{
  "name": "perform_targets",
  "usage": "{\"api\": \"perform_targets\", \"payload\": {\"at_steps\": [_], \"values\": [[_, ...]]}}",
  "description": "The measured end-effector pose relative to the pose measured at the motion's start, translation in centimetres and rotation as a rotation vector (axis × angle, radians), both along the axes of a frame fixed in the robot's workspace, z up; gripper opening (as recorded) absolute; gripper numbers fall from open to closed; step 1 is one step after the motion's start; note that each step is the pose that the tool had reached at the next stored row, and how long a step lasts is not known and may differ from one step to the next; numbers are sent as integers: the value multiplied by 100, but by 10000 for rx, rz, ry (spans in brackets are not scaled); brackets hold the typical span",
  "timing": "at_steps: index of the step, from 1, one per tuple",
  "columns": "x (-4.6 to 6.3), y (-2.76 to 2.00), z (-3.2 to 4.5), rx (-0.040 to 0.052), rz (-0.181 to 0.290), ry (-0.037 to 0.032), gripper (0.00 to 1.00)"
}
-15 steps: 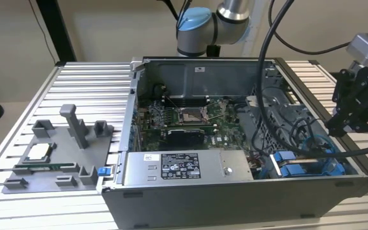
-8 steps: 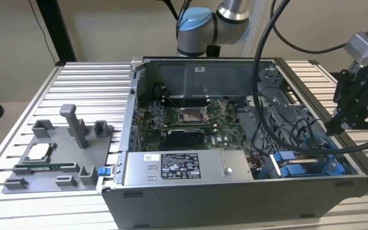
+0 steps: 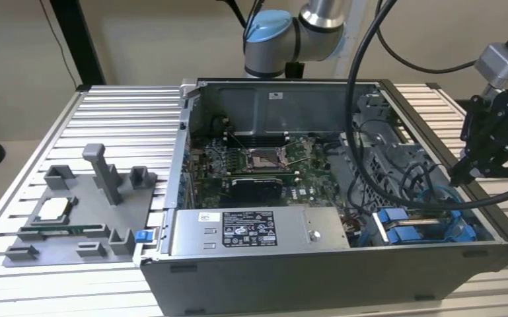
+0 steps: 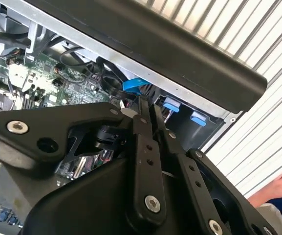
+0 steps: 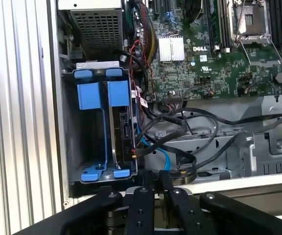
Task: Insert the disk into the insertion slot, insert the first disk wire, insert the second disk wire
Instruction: 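Insert the second disk wire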
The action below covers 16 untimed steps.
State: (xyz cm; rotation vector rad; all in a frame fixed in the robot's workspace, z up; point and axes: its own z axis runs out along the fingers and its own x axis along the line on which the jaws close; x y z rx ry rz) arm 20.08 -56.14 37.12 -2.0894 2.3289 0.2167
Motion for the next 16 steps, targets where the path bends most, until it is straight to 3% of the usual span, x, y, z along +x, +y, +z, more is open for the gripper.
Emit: {"api": "perform_targets", "payload": {"at_steps": [1,10,11,13,16], "values": [[0,0,0,1,-12,0,0],[0,0,2,1,-69,30,0],[0,0,2,1,-72,33,100],[1,-1,10,-1,-73,62,100],[4,0,57,0,-73,186,100]]}}
